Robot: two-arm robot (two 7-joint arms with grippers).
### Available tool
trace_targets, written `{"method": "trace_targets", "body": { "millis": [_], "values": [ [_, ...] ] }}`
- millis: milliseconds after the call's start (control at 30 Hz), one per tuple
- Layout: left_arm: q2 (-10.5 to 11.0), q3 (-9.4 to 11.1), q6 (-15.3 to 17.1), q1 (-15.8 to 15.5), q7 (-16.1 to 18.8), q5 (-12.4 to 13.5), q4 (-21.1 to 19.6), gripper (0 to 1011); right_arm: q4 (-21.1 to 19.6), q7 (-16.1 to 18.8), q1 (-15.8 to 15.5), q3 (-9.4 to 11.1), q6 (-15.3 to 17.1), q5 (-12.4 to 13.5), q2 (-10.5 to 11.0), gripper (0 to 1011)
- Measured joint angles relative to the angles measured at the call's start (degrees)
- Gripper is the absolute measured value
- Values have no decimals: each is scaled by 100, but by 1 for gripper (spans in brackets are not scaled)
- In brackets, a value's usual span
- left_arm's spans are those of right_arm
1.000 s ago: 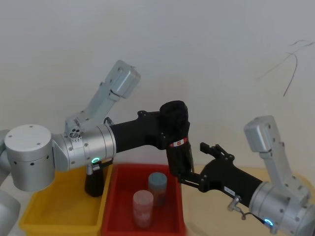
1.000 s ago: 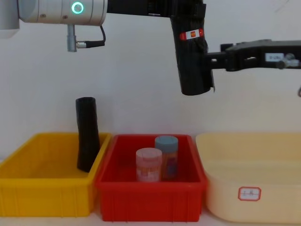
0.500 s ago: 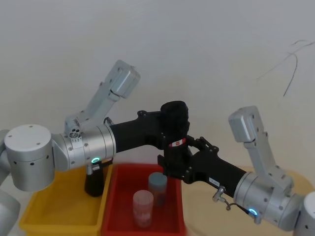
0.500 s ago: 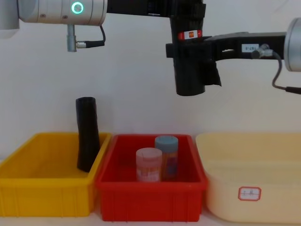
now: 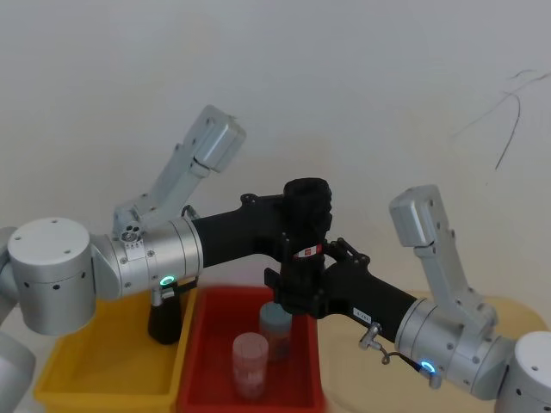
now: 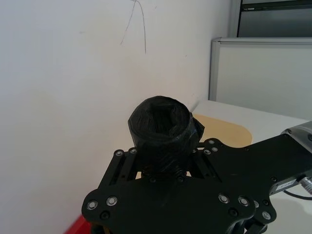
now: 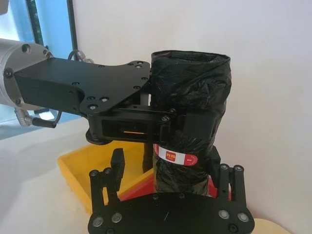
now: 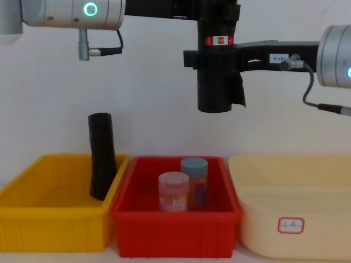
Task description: Pick up the garbage bag with the one hand and transfer it to the other hand.
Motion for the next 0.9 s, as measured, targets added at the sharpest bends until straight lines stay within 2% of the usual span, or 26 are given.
{"method": "trace_targets", "body": {
  "millis": [733, 900],
  "values": [
    [0, 0, 0, 0, 1, -1, 0, 379, 390, 64, 110, -169, -240, 77, -65, 1000],
    [0, -1, 0, 0, 0, -1, 0, 379, 421, 56, 120, -189, -270, 86, -71, 894]
  ]
}}
